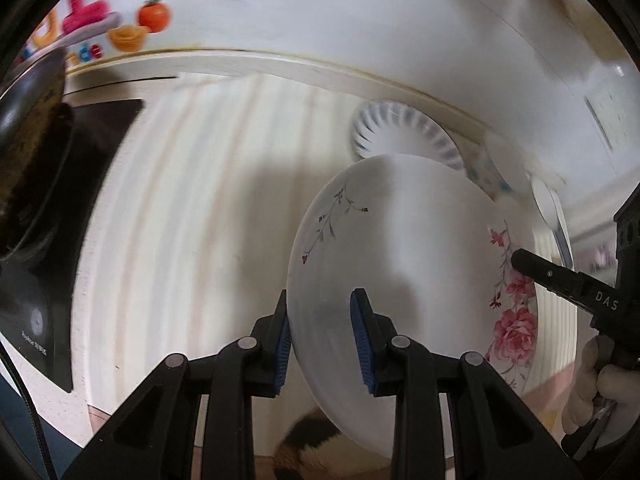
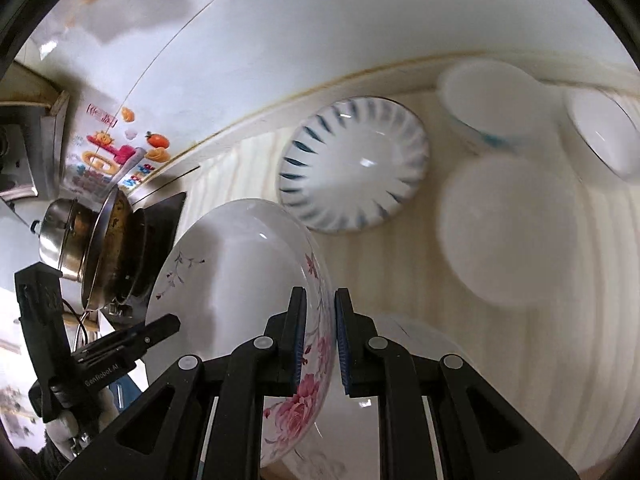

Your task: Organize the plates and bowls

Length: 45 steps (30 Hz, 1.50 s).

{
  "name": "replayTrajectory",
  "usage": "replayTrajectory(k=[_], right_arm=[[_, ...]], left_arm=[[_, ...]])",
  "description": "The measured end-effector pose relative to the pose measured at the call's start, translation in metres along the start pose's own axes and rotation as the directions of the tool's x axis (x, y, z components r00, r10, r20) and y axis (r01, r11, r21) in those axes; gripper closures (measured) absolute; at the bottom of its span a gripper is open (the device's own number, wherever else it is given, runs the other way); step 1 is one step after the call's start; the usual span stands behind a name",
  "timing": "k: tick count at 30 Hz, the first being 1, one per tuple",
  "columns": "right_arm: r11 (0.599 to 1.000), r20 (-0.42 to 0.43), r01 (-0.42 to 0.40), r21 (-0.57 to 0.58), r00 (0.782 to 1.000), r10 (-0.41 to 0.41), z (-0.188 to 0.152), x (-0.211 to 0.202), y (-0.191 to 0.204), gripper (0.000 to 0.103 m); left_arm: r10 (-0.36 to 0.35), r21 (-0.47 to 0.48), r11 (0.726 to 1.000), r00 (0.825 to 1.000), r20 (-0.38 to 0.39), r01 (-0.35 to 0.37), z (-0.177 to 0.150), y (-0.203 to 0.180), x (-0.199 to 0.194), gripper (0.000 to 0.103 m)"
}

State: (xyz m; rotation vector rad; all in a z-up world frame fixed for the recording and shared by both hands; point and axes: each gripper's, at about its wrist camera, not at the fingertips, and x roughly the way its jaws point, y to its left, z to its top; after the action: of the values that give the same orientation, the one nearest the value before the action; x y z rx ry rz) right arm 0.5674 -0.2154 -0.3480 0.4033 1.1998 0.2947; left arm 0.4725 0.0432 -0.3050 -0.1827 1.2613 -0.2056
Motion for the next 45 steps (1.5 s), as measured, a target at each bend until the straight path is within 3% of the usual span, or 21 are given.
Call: replayTrajectory(k=[10, 19, 45], right_arm=[[0.991, 0.016, 0.038, 0.131, 0.999, -0.04, -0.067, -0.041, -0.074, 0.087], [0.983, -0.016, 0.081, 0.168, 0.997, -0.08, -0.101, -0.034, -0.106, 0.087], [0.986, -0.065, 0.124, 0.114, 0.991, -0.117, -0.109, -0.009, -0.103, 0.087]], left_arm=[[0.0, 0.162, 0.987, 0.997, -0.081, 0.013, -0.028, -0.066, 0.019, 0.078], [0.041, 0.217, 0.976, 0.986, -0.159, -0.006, -0.049, -0.082, 0.049, 0.078], [0.167, 0.248, 0.961, 0.972, -0.164, -0.123, -0.062, -0.086, 0.068, 0.078]])
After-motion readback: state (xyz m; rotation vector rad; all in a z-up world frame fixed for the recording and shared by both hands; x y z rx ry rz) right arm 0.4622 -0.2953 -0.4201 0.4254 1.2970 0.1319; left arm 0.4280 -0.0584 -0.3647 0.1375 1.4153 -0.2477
